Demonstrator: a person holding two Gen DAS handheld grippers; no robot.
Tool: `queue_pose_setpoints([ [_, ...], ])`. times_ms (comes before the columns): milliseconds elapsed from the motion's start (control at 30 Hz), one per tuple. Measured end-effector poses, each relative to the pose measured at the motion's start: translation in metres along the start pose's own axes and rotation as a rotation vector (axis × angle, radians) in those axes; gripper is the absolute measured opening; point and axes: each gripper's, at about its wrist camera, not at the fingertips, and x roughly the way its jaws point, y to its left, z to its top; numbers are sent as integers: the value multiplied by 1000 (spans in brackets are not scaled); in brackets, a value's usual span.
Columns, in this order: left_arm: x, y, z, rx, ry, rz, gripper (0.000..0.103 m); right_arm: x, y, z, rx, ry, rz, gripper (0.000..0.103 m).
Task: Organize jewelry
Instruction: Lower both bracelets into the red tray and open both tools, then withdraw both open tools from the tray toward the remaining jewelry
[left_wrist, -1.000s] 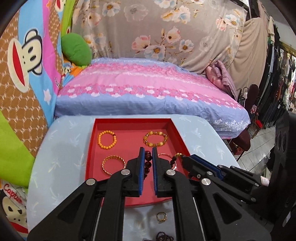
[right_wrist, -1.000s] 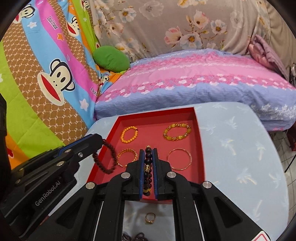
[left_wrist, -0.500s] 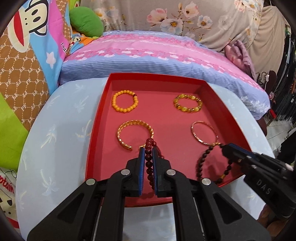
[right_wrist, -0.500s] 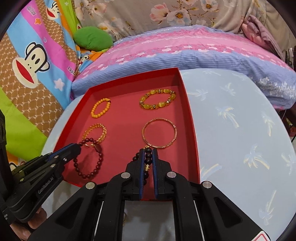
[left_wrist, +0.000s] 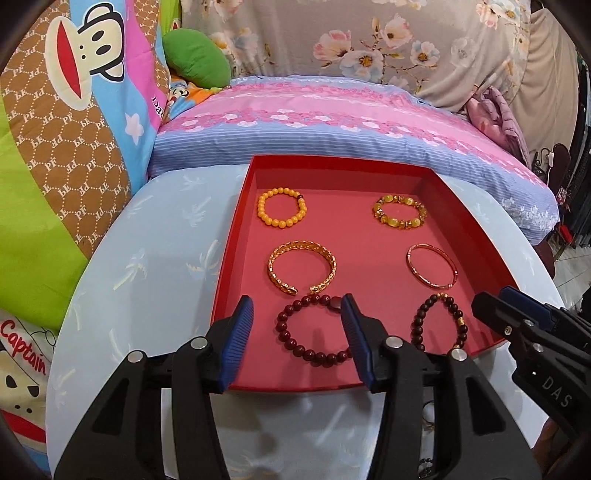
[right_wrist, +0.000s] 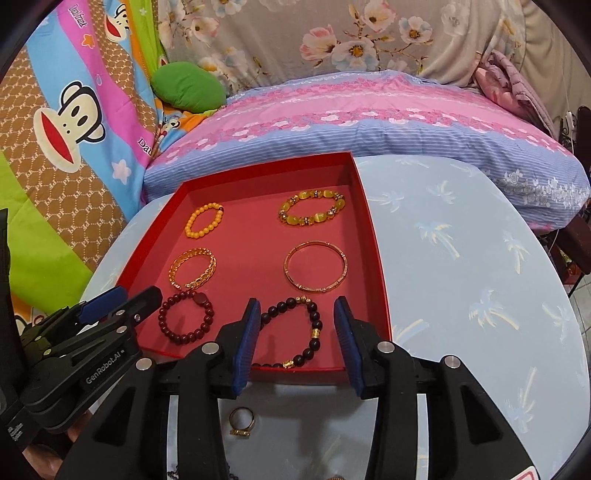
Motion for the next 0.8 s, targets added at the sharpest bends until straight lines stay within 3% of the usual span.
queue_pose_setpoints([
  [367,-27,-4,-22,9,-30,3,47,-28,5,-20,-26,-45,-18,42],
  [600,-46,-6,-32,5,-47,-6,47,-39,-2,-33,-9,-30,-12,42],
  [800,-50,-4,-50,-16,-16,-12,47,-44,-5,-53,-6,5,-3,42],
])
